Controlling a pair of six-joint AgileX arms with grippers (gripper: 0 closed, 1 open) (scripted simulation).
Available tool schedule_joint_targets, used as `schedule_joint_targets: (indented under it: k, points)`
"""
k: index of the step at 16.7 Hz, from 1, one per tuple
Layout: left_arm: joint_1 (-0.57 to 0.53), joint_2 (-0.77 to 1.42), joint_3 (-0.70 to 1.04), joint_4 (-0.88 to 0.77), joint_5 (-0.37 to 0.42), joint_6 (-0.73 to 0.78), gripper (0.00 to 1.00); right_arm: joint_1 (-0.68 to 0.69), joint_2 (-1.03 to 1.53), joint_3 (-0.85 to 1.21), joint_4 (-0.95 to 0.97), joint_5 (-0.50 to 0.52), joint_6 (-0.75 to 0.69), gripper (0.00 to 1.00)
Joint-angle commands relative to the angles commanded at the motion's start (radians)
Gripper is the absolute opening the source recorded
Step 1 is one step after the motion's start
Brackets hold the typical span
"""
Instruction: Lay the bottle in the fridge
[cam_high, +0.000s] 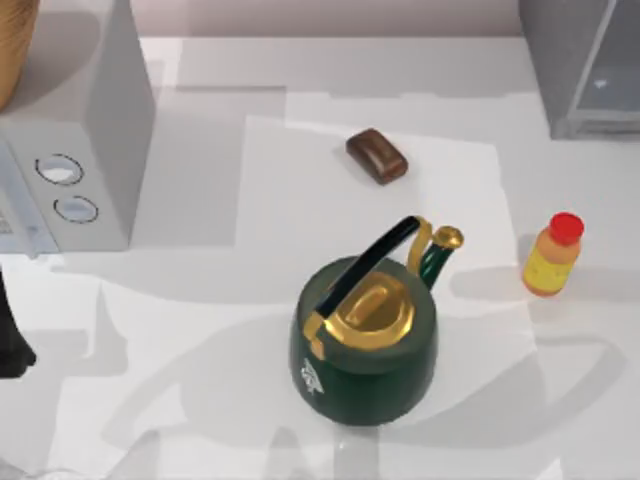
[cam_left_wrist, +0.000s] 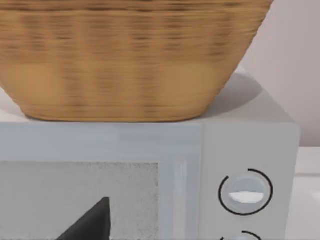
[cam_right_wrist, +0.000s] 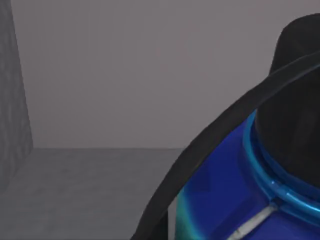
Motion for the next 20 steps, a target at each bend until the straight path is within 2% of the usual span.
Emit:
schedule_joint_targets:
  k: [9, 15, 20]
  points:
    - [0.0, 0.0, 0.0, 0.0, 0.0, 0.0, 1.0, 0.036, 0.186, 0.352, -0.173, 0.036, 0.002, 0.01]
    - [0.0, 0.0, 0.0, 0.0, 0.0, 0.0, 1.0, 0.039, 0.2, 0.381, -0.188, 0.039, 0.0, 0.01]
    - [0.0, 0.0, 0.0, 0.0, 0.0, 0.0, 1.0, 0.039, 0.2, 0.381, -0.188, 0.039, 0.0, 0.38]
